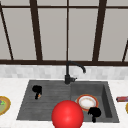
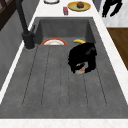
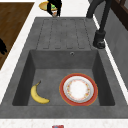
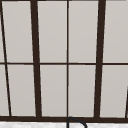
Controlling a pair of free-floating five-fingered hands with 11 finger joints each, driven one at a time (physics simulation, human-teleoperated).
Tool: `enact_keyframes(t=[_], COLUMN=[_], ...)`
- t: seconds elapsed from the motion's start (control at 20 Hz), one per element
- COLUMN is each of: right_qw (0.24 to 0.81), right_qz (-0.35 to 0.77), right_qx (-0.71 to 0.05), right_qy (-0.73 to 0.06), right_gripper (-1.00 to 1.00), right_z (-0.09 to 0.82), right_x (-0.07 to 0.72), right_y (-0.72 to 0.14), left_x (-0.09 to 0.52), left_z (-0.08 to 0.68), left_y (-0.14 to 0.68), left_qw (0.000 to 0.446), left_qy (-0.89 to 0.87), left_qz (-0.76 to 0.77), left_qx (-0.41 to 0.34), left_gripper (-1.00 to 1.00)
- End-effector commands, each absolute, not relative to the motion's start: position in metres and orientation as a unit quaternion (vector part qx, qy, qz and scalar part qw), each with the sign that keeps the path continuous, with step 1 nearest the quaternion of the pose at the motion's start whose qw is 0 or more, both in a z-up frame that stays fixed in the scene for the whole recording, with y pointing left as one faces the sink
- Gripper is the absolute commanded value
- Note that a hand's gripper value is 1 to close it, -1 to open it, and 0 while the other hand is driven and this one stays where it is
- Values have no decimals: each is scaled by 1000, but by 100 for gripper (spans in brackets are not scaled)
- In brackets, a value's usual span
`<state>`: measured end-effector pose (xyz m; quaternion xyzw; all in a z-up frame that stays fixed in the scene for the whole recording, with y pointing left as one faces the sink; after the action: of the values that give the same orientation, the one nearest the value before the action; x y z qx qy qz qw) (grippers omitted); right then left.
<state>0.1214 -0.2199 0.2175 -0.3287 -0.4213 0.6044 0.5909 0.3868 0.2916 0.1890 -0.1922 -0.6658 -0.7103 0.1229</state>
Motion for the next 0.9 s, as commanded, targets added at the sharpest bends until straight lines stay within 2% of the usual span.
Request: enact_keyframes(t=[0.0, 0.3, 0.85], right_qw=[591, 591, 591], right_qz=[604, 604, 604], right_qx=[-329, -329, -329], right_qy=[-421, -421, -421], right_gripper=[0, 0, 0], right_z=[217, 217, 217], right_x=[121, 121, 121], right_y=[-220, -220, -220], left_x=[384, 377, 355], left_z=[197, 196, 197], left_y=[308, 339, 403], left_qw=[160, 136, 153], left_qy=[-676, -671, -671], left_qz=[-698, -709, -703], left_qx=[-174, -169, -182], left_gripper=[100, 100, 100])
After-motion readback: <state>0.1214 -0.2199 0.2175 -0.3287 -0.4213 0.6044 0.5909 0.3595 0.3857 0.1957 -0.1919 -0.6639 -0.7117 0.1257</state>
